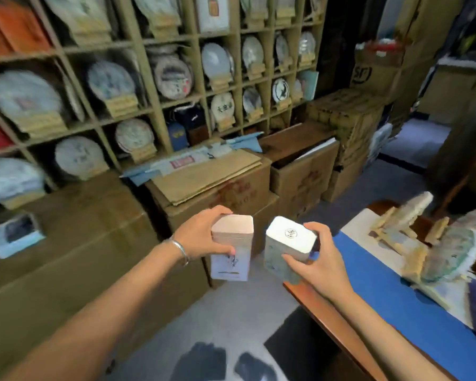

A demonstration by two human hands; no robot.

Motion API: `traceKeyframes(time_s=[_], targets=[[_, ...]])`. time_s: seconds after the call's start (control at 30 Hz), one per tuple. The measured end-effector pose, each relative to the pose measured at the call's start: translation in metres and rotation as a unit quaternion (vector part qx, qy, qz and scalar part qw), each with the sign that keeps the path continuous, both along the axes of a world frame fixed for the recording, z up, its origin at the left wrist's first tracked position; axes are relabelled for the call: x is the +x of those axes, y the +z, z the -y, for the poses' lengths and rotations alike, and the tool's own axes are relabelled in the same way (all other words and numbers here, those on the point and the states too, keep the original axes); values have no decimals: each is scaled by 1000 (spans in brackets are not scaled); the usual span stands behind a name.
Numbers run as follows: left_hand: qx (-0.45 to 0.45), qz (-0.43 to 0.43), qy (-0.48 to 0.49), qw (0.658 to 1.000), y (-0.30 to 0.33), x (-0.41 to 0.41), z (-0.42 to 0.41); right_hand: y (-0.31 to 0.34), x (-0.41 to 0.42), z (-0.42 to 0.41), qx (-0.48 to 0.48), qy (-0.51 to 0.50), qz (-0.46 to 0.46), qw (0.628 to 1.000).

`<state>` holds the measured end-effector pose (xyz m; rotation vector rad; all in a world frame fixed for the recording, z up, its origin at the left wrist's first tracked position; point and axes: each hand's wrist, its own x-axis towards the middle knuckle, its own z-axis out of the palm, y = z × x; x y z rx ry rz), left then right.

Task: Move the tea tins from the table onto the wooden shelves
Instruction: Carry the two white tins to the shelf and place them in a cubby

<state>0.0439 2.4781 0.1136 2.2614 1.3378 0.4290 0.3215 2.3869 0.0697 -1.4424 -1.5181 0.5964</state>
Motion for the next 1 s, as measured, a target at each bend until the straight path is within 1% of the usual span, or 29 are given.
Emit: traceKeyframes(time_s=[0.07,0.13,0.2,0.3,0.4,0.47,0.5,0.6,0.67,0.8,0.87,1.0], targets=[[18,15,42,999,31,-61,-6,23,-51,-38,30,52,5,998],[30,53,98,993,62,-120,-8,48,-104,-73,44,97,0,994],[35,106,151,982,93,-175,-6,73,-158,-104,51,134,-11,990],[75,141,215,963,142,-251,2,115,-239,-140,67,187,-39,979],[145,126,272,943,191,-315,7,156,-314,-173,80,247,-105,960],[188,102,302,929,221,-354,8,186,-363,-194,95,283,-128,946],[205,100,316,921,234,-372,8,200,-385,-204,105,300,-124,940],[251,130,354,892,265,-422,3,240,-449,-233,146,344,-87,924],[270,137,370,878,280,-454,-6,263,-488,-254,161,379,-93,907],[285,107,397,866,315,-517,-34,306,-562,-300,164,432,-122,878],[300,101,406,857,334,-546,-49,330,-596,-324,167,445,-132,870],[321,136,424,836,374,-598,-78,377,-660,-362,181,447,-144,864]])
